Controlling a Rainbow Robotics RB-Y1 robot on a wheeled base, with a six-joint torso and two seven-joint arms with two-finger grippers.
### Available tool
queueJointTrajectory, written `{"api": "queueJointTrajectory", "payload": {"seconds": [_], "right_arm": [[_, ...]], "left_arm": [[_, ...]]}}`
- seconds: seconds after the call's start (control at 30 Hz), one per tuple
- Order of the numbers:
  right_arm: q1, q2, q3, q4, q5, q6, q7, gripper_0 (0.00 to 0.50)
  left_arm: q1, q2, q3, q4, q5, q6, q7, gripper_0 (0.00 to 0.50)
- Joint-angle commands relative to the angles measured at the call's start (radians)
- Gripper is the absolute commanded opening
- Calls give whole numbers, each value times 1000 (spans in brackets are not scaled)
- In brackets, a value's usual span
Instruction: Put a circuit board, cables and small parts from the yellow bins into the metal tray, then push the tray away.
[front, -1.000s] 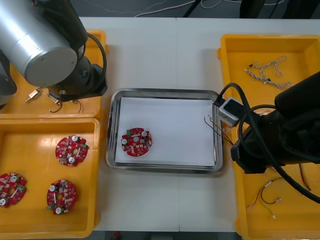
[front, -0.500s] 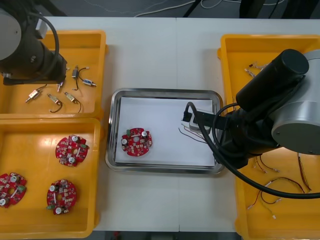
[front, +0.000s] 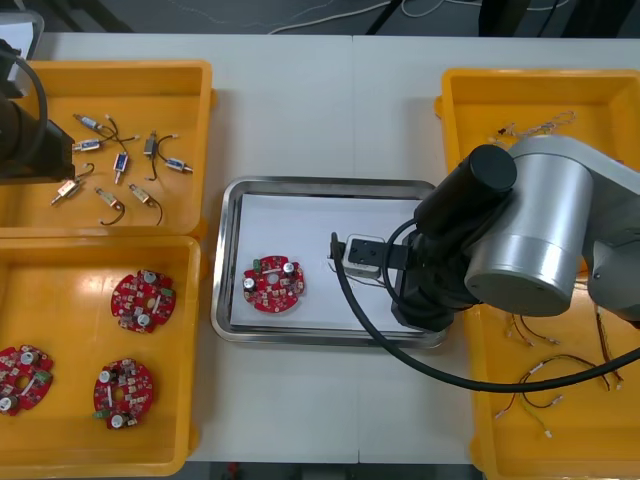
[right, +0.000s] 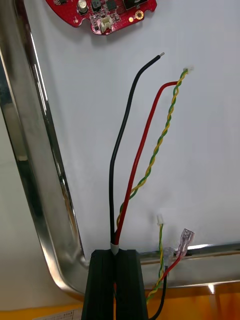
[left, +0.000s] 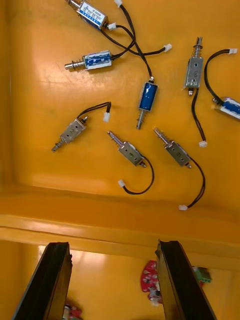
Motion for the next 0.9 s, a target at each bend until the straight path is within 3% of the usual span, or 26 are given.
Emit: {"api": "queueJointTrajectory", "payload": {"seconds": [0.03, 0.27, 0.5, 0.7, 0.73, 0.77, 0.8, 0.87, 0.9], "right_arm": [[-40, -18, 77, 39, 42, -58, 13, 0], [-40, -16, 150, 82, 96, -115, 7, 0], [-40, -14, 176, 100, 96, -149, 5, 0], [-40, -11, 179, 100, 88, -152, 1, 0], [-42, -11, 179, 100, 90, -152, -1, 47], [-42, -11, 179, 99, 93, -155, -1, 141], [-42, -11, 179, 99, 96, -158, -1, 200], [-42, -11, 179, 99, 101, -173, 2, 391], [-42, -11, 179, 99, 101, -176, 2, 421]], "left_arm": [[9, 52, 62, 35, 3, -37, -100, 500], [10, 52, 76, 66, -20, -72, -129, 500], [10, 54, 85, 77, -43, -81, -159, 500], [10, 75, 96, 141, -29, -138, -269, 500], [9, 77, 97, 158, -24, -152, -292, 500], [9, 77, 100, 173, -21, -164, -315, 500], [9, 77, 102, 180, -20, -170, -324, 500], [7, 77, 102, 206, -20, -190, -349, 500], [7, 77, 100, 212, -20, -196, -350, 500]]}}
